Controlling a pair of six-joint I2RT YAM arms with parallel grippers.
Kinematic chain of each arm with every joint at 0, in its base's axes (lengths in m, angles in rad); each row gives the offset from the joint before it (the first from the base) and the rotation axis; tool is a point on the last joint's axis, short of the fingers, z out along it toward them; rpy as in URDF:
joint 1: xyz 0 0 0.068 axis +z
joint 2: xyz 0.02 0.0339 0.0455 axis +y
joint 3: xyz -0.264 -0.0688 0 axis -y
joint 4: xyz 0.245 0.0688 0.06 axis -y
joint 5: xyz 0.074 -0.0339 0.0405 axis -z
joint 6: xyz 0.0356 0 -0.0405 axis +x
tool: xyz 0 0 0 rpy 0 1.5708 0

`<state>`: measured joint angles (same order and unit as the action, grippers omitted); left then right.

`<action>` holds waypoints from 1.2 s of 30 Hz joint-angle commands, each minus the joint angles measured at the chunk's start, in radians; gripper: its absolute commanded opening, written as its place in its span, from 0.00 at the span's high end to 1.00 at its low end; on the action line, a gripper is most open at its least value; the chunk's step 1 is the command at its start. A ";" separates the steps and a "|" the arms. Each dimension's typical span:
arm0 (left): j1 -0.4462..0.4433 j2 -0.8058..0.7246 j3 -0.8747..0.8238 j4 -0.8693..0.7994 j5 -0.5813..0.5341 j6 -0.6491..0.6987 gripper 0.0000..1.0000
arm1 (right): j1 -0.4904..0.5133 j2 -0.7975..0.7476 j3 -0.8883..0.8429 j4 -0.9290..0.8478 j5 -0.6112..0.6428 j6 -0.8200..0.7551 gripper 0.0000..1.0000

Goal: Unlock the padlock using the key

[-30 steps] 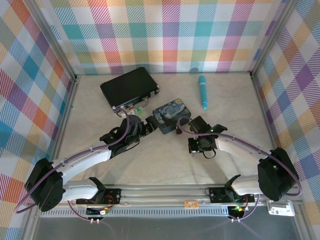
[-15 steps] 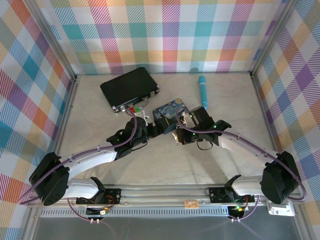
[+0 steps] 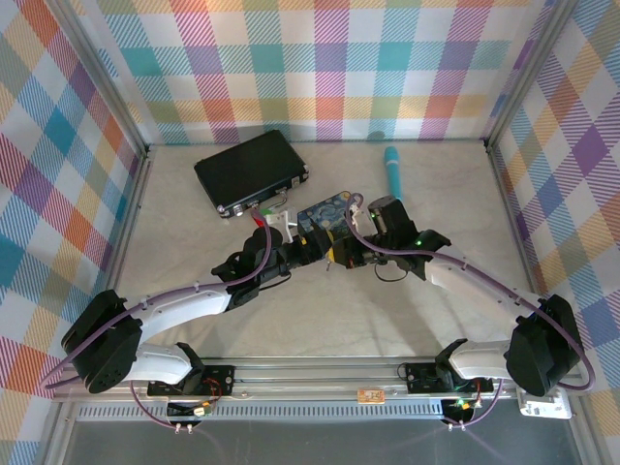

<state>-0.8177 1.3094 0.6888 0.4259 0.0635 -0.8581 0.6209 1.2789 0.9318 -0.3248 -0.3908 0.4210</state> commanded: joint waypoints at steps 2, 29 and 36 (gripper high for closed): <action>-0.011 -0.002 -0.018 0.058 0.012 0.009 0.48 | -0.016 -0.007 0.012 0.068 -0.058 0.038 1.00; -0.009 -0.108 0.047 -0.110 -0.082 0.285 1.00 | -0.066 -0.144 -0.086 0.188 -0.006 -0.028 0.47; -0.007 -0.140 0.029 -0.062 -0.042 0.393 1.00 | -0.067 -0.140 -0.179 0.434 -0.129 0.042 0.44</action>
<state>-0.8185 1.1957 0.7029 0.3355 0.0013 -0.5476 0.5556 1.1355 0.7753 -0.0582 -0.4385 0.4381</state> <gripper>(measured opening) 0.047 0.558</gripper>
